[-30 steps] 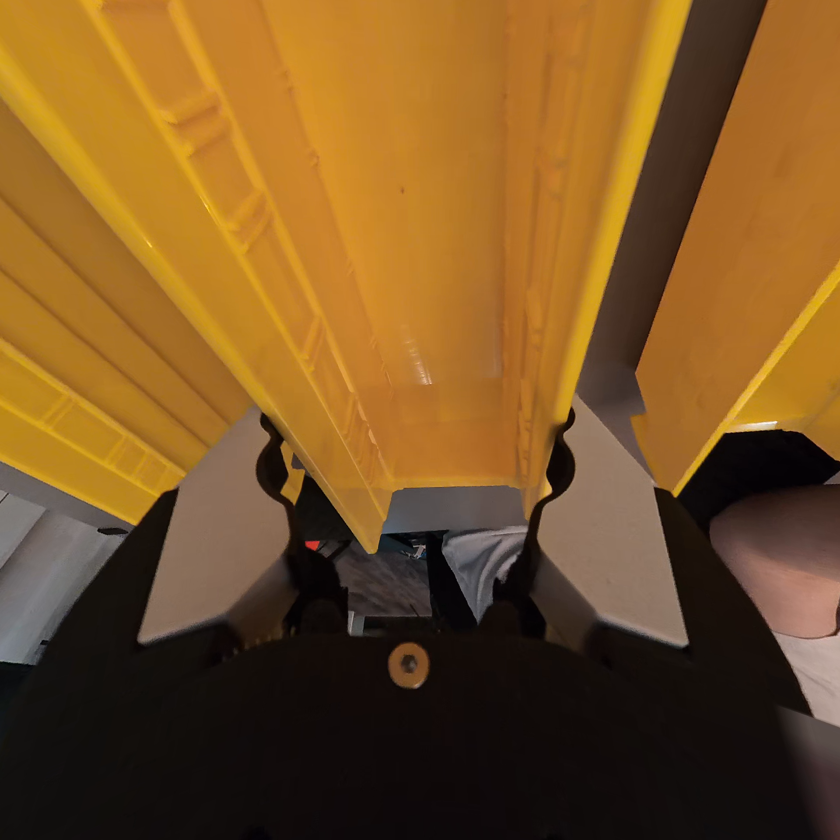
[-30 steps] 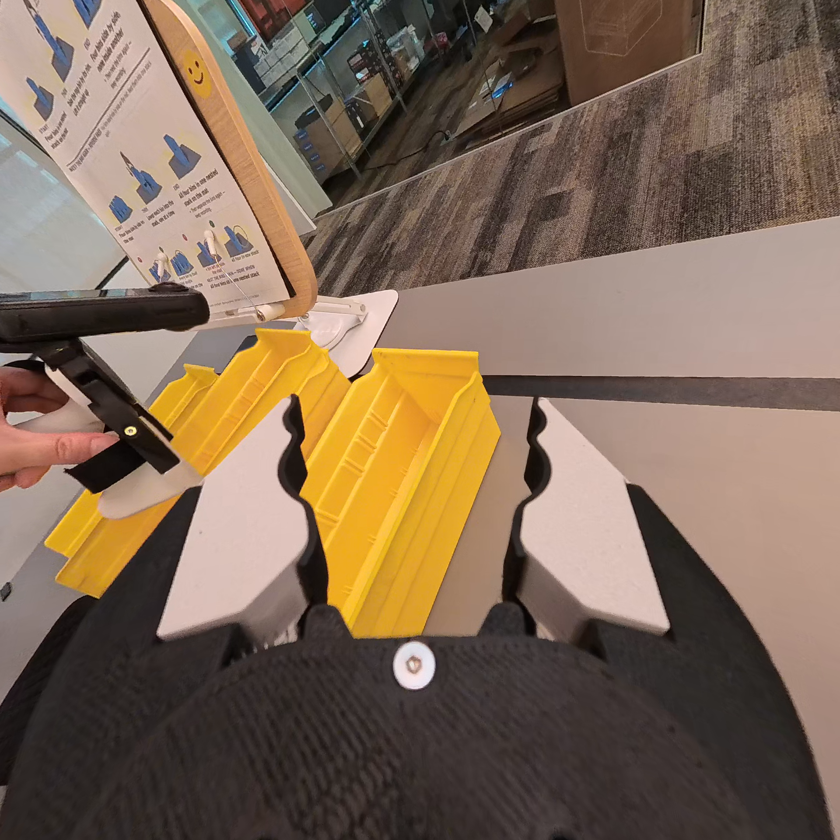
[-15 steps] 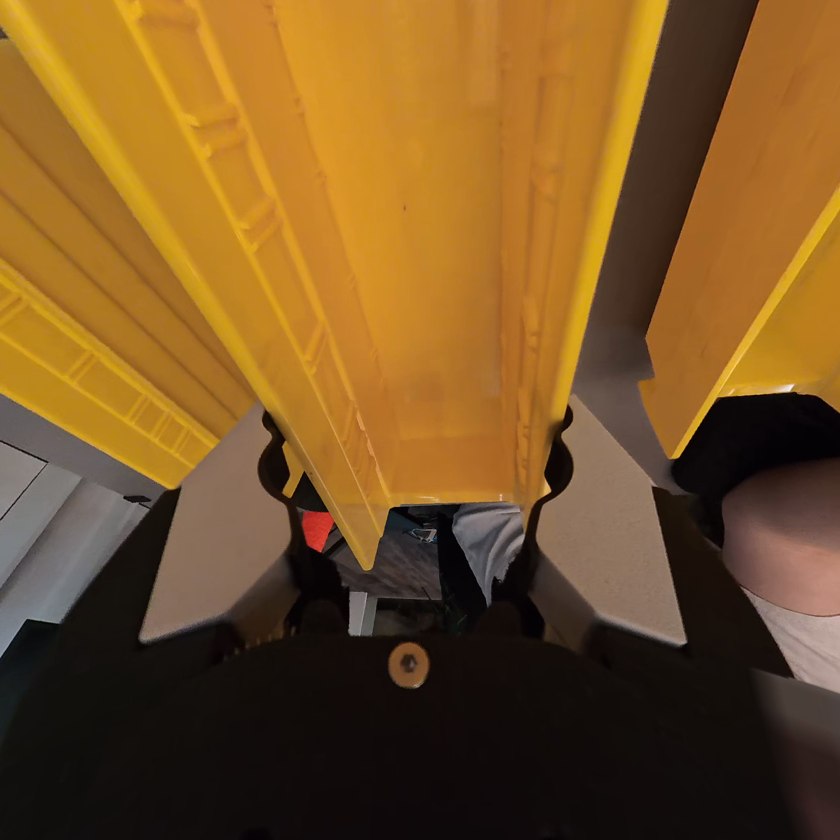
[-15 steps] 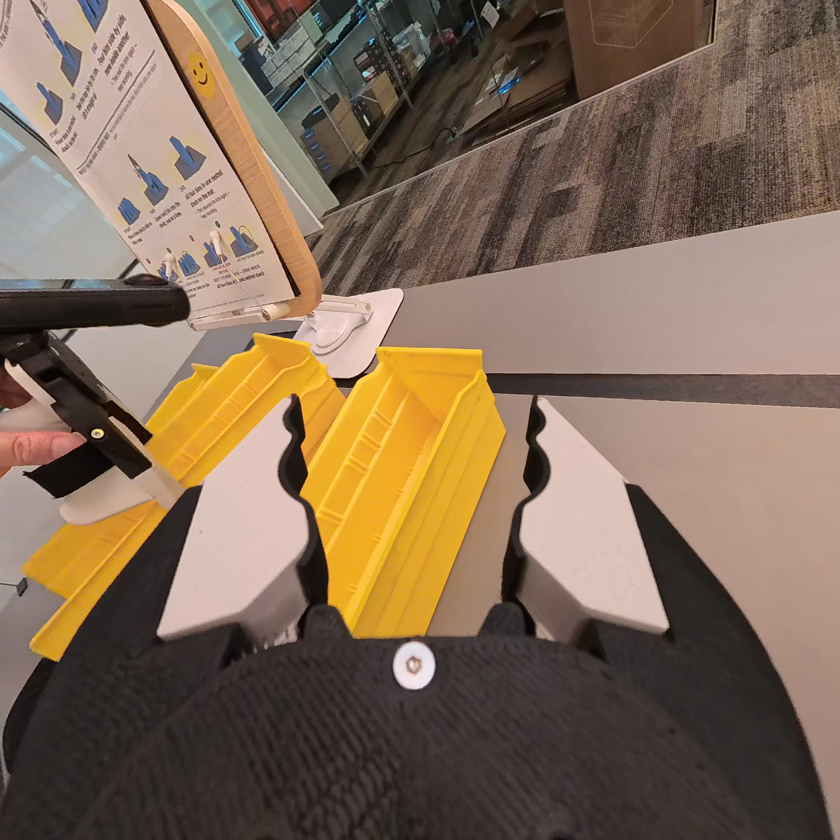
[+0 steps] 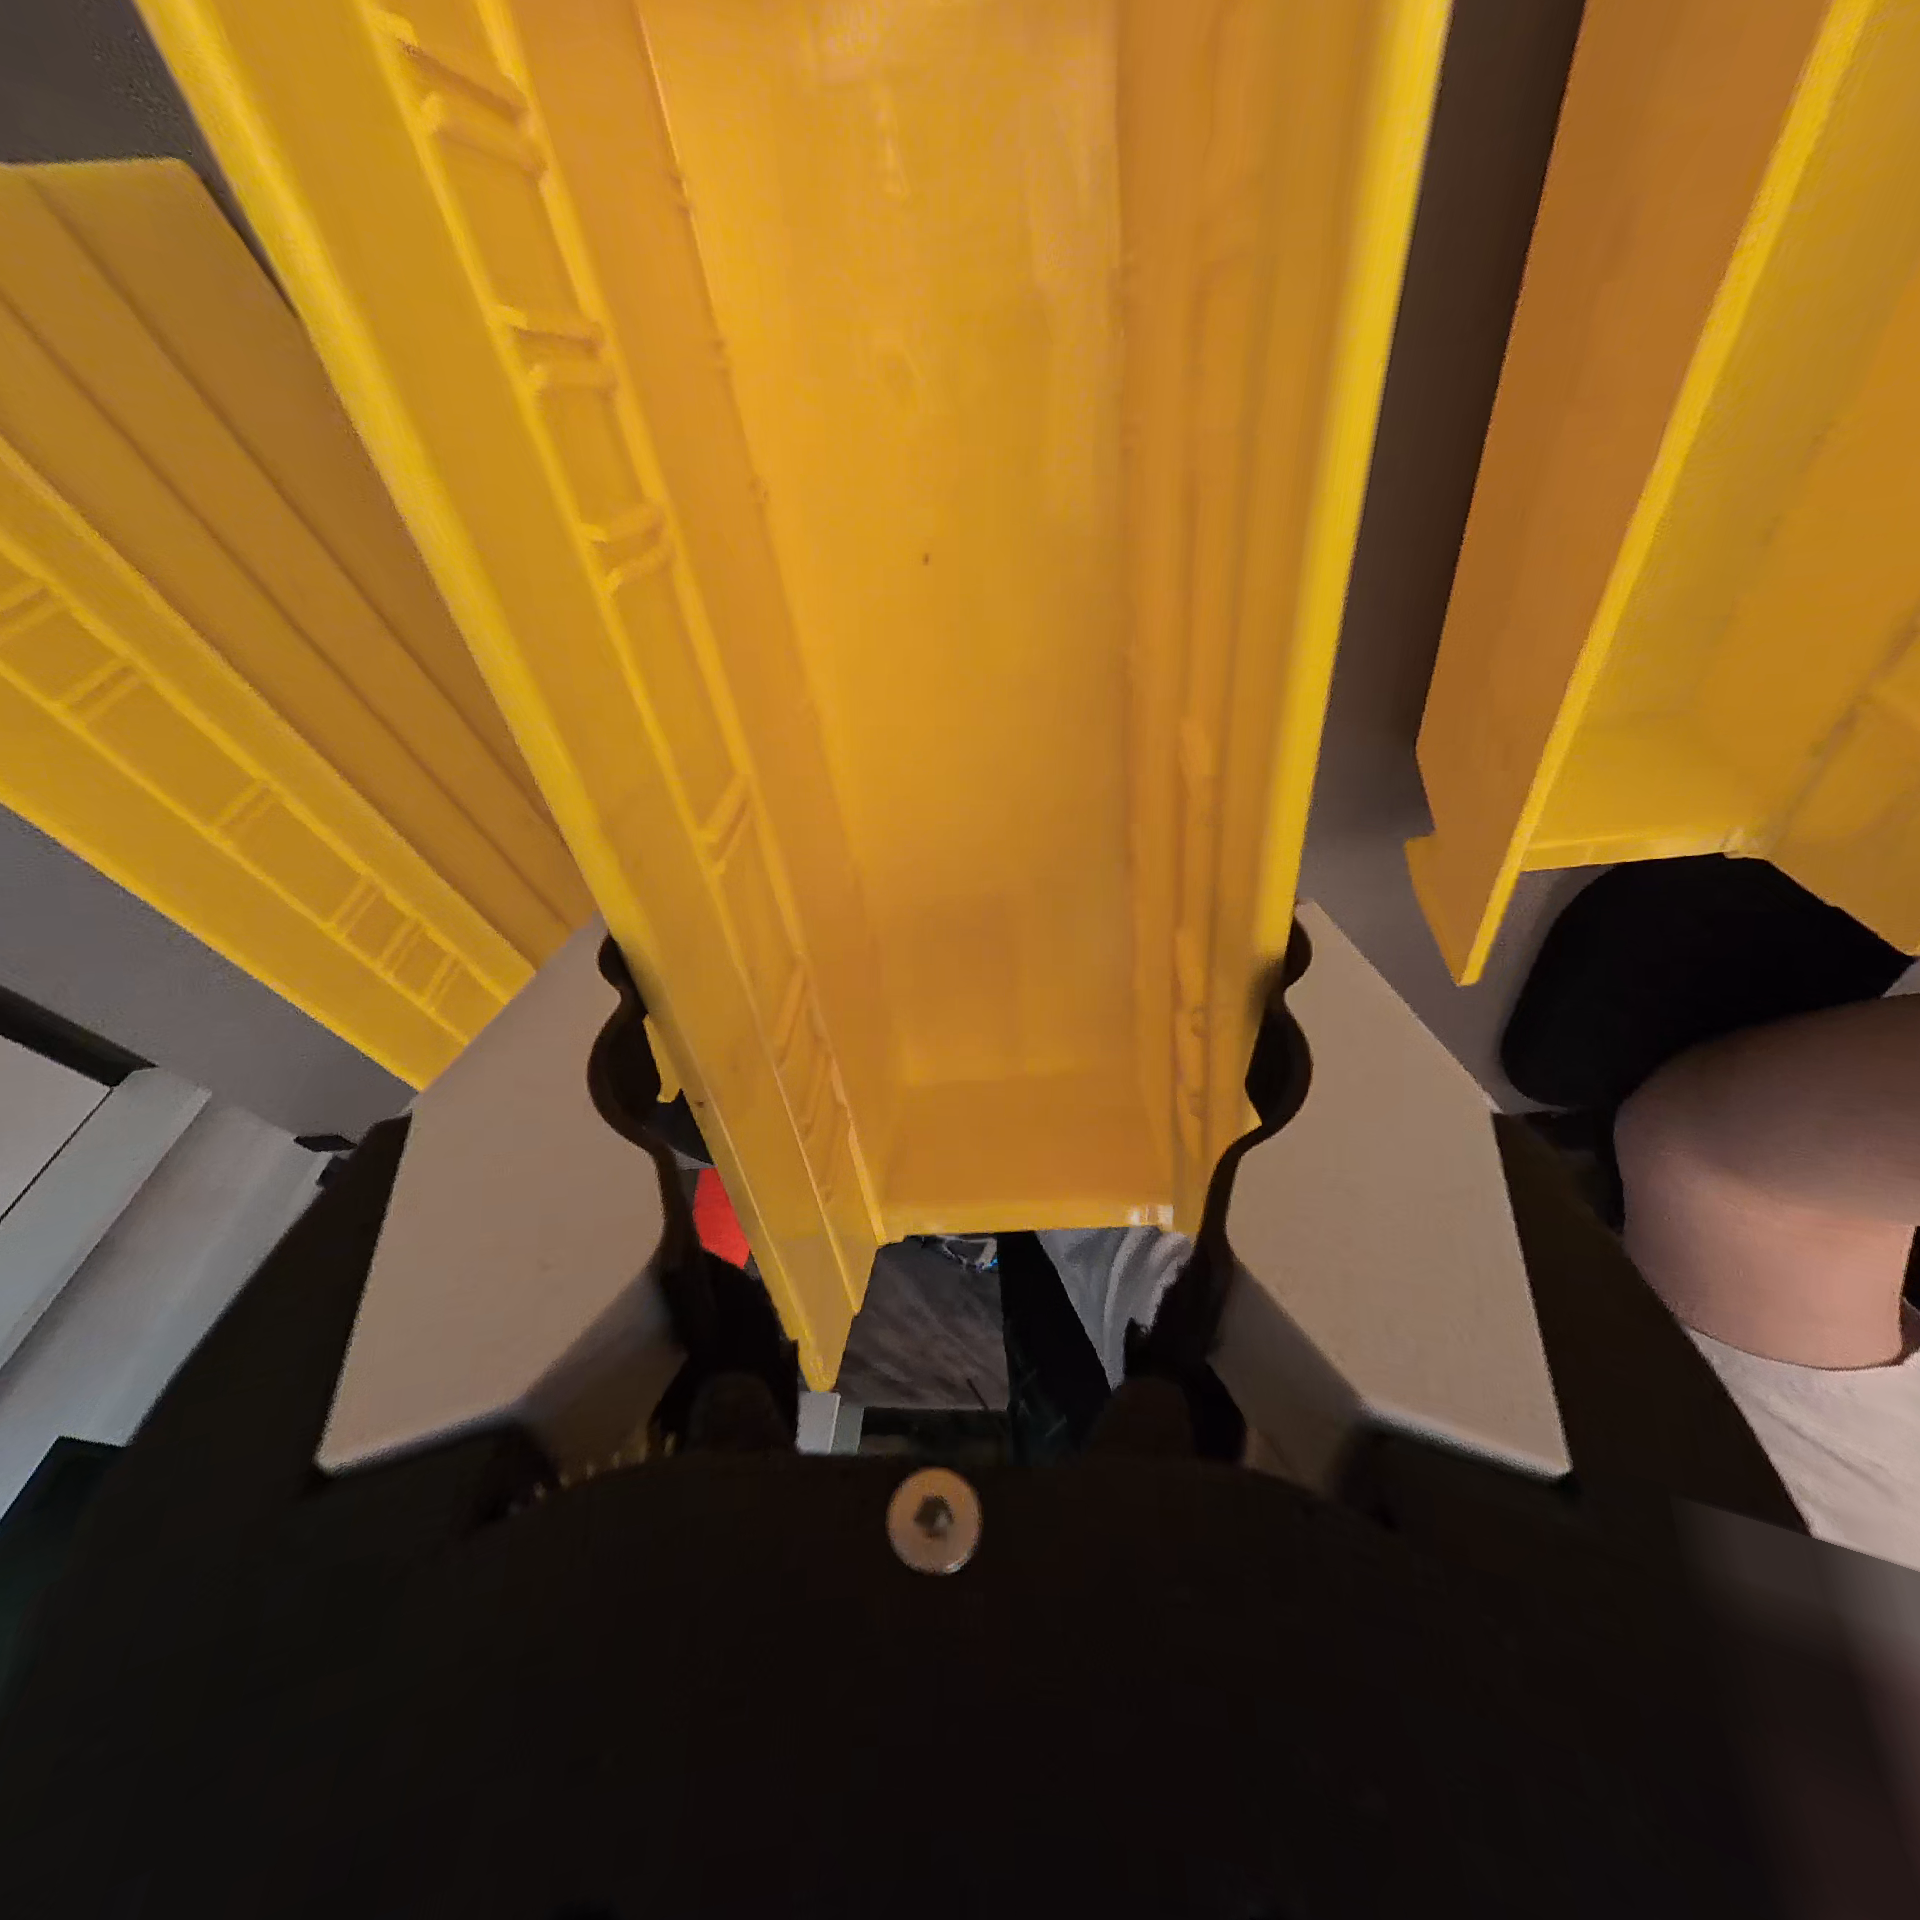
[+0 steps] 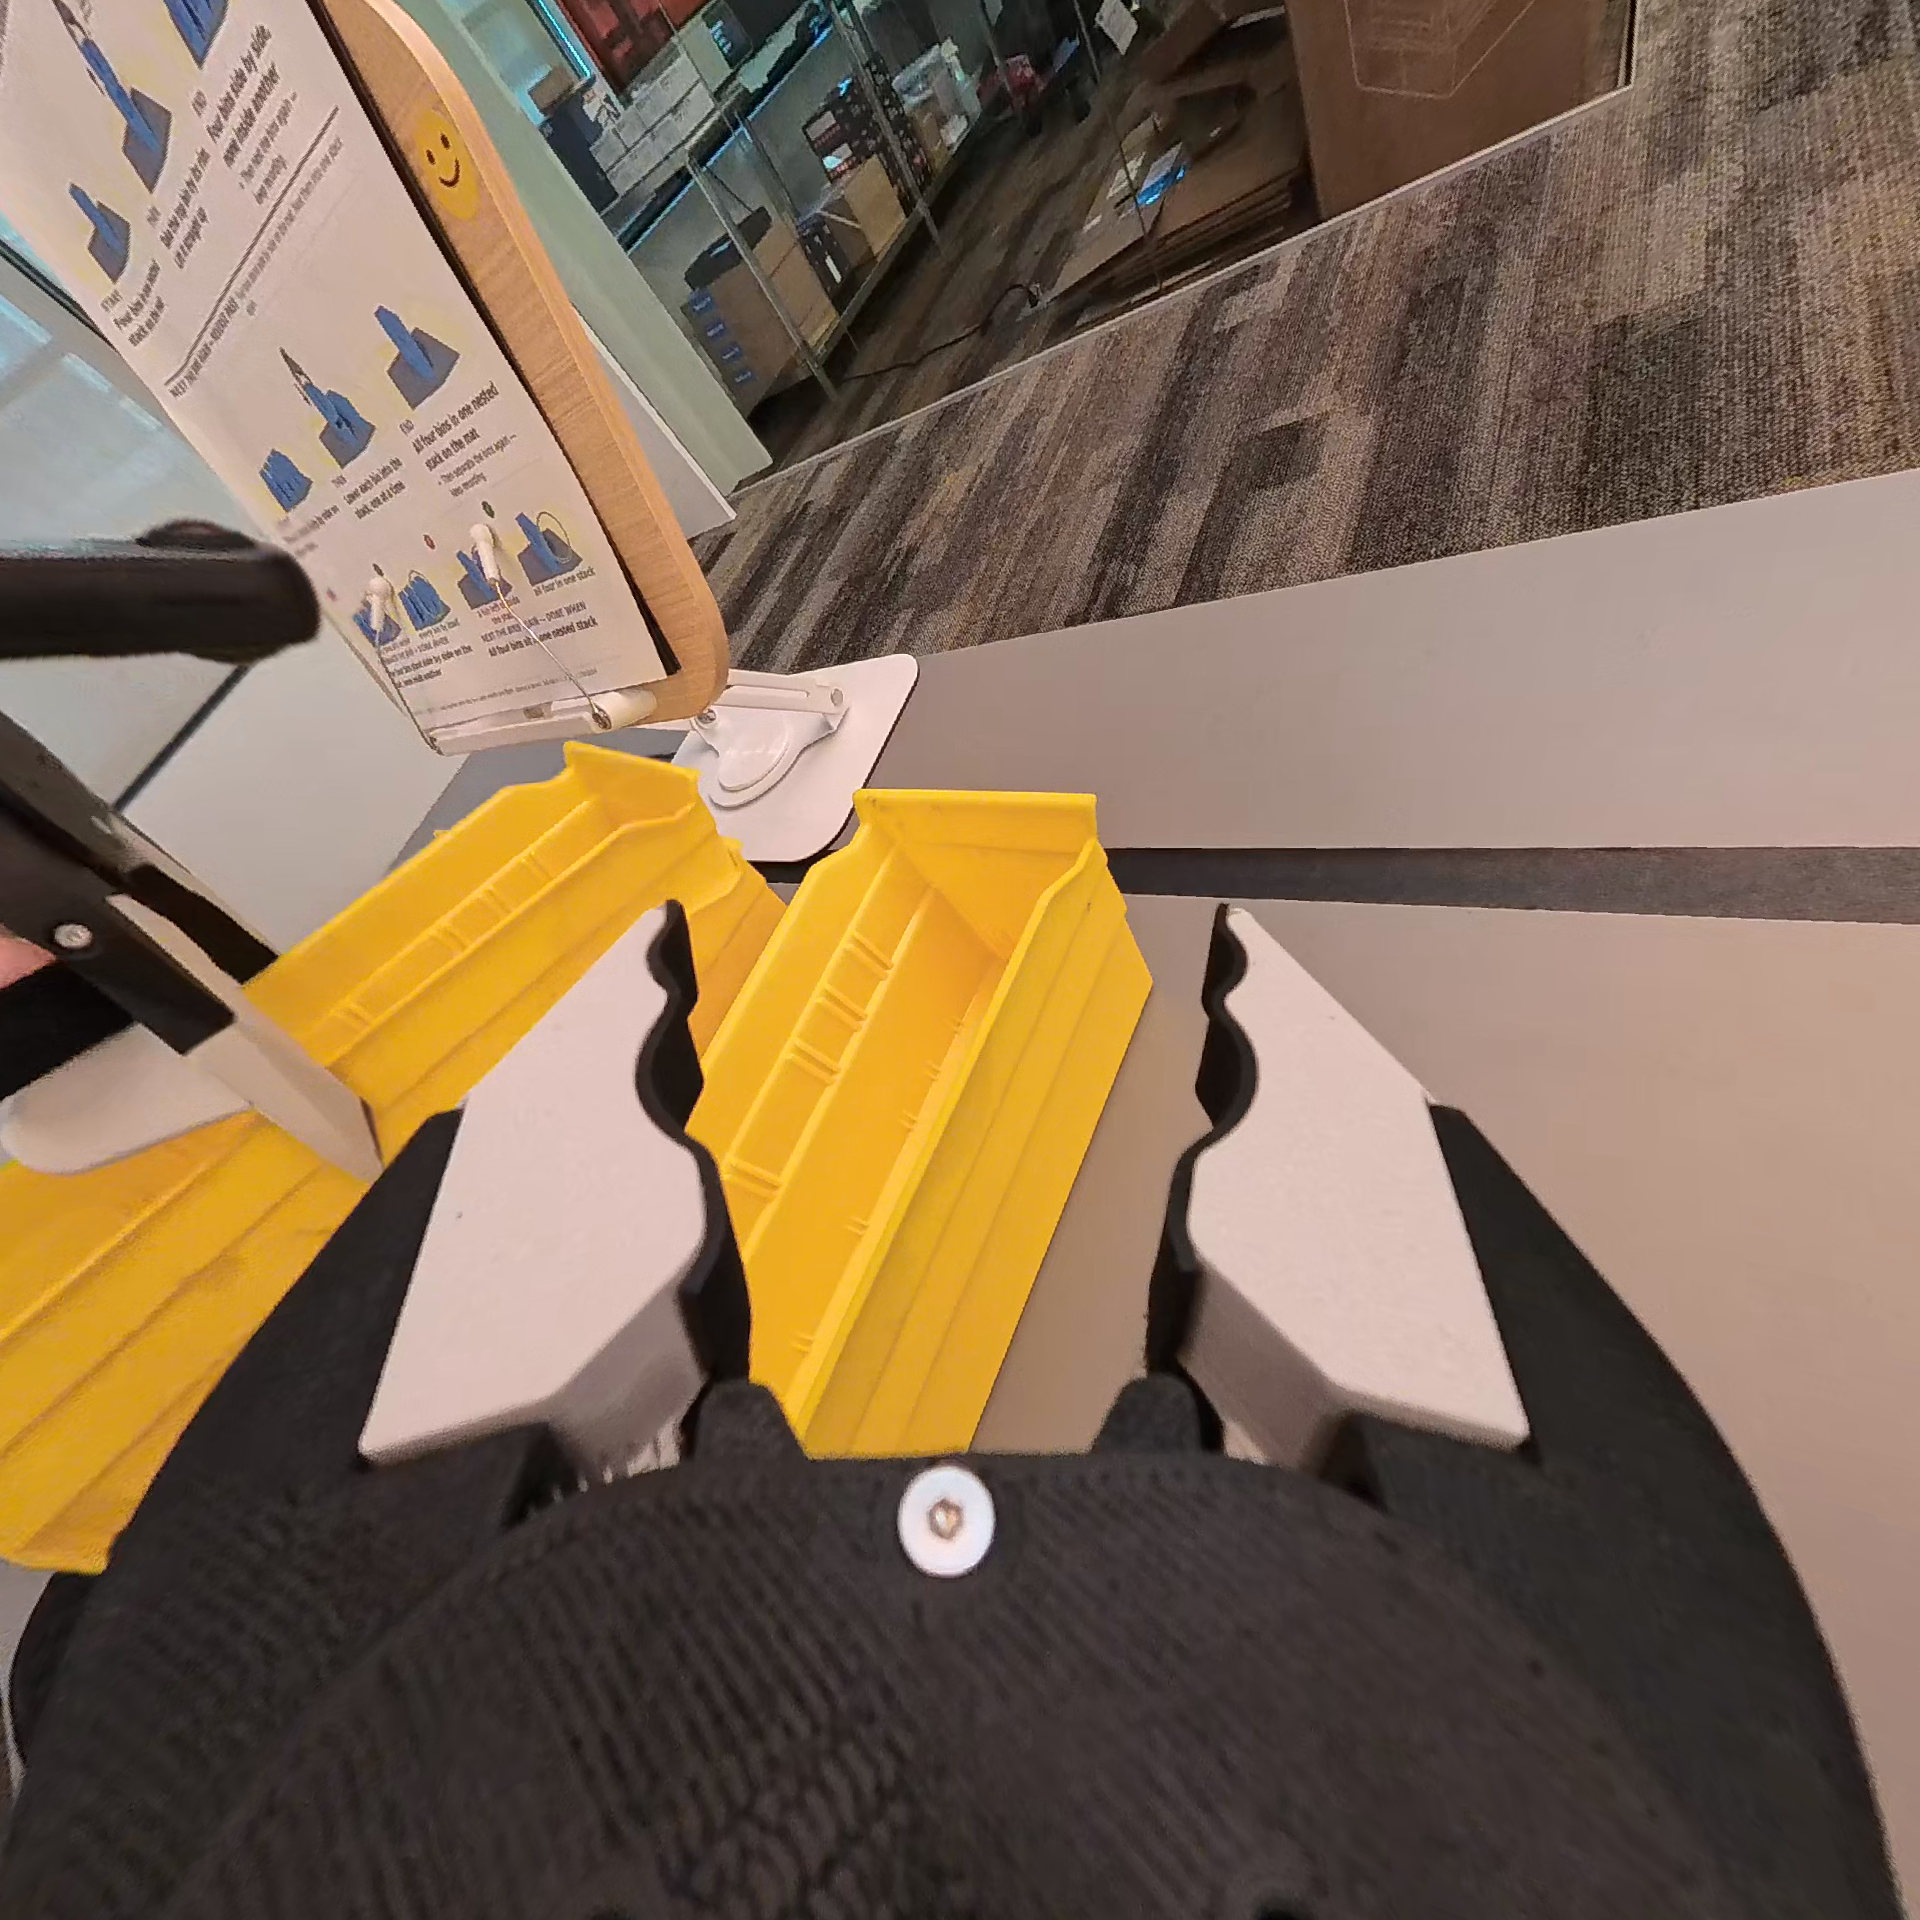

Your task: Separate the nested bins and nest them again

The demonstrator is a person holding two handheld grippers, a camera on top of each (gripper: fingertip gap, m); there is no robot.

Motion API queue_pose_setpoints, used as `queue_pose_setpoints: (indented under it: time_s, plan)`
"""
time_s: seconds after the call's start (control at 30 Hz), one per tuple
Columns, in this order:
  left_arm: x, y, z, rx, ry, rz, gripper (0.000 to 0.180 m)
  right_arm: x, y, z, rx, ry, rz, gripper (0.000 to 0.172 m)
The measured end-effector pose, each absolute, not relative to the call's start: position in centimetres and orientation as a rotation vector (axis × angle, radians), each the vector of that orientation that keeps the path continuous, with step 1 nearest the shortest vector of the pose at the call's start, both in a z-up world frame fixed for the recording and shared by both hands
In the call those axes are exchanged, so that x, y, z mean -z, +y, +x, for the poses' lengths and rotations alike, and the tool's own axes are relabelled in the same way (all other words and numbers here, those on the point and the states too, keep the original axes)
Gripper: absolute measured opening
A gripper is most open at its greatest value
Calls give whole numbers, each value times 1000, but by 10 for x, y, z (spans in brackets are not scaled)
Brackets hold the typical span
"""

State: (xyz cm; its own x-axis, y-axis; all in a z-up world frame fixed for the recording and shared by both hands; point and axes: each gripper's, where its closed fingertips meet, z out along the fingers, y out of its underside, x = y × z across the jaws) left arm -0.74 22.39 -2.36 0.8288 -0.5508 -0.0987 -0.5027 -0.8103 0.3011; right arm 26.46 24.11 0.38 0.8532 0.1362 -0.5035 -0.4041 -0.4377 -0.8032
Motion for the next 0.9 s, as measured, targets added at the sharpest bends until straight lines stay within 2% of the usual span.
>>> queue_pose_setpoints:
  time_s: [0.03,0.57,0.73,0.9]
  plan:
    - [19,224,-8,264,-807,2751,118,-4,241,265,-618,199,-1934,98]
    - [-80,242,-96,260,-844,2904,118,1,242,265,-572,195,-1964,98]
    - [-81,261,-179,285,-700,2952,118,5,244,263,-519,182,-1997,98]
    - [-56,284,-264,348,-548,2966,118,5,245,257,-451,144,-2027,98]
